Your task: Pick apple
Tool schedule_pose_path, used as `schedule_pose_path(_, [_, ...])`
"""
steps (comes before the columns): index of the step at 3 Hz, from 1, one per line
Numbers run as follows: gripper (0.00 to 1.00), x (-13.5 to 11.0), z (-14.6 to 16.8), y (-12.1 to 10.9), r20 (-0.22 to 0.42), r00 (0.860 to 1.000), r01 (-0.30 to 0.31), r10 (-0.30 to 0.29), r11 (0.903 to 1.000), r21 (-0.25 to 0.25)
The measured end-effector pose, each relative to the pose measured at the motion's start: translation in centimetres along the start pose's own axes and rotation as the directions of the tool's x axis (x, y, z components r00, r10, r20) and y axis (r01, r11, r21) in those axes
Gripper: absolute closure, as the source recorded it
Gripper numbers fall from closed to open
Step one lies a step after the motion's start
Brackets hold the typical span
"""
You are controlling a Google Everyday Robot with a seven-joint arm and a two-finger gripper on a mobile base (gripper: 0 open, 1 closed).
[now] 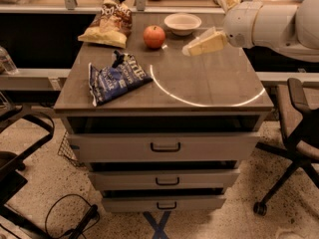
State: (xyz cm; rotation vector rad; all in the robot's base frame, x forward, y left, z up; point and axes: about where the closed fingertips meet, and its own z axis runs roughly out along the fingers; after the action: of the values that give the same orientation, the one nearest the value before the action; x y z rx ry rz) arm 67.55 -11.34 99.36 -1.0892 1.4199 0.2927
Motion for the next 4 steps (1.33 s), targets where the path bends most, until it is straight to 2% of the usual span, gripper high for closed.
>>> schedule_pose_path(1, [0.0,0.1,4.7,-1.2,0.031,0.993,-0.115,0.116,0.9927,-0.035])
schedule_pose_path(2, [0.0,0.8,8.6,-1.2,0.031,0.98,-0.192,0.195,0.9793,-0.063])
schedule_pose_path(3, [0.0,2.7,13.3,-1.2,0.033,0.966,-0.253,0.257,0.9634,-0.089])
schedule_pose_path(4, [0.0,3.6,15.9,-1.8,0.049,0.967,-0.246,0.251,0.9643,-0.099])
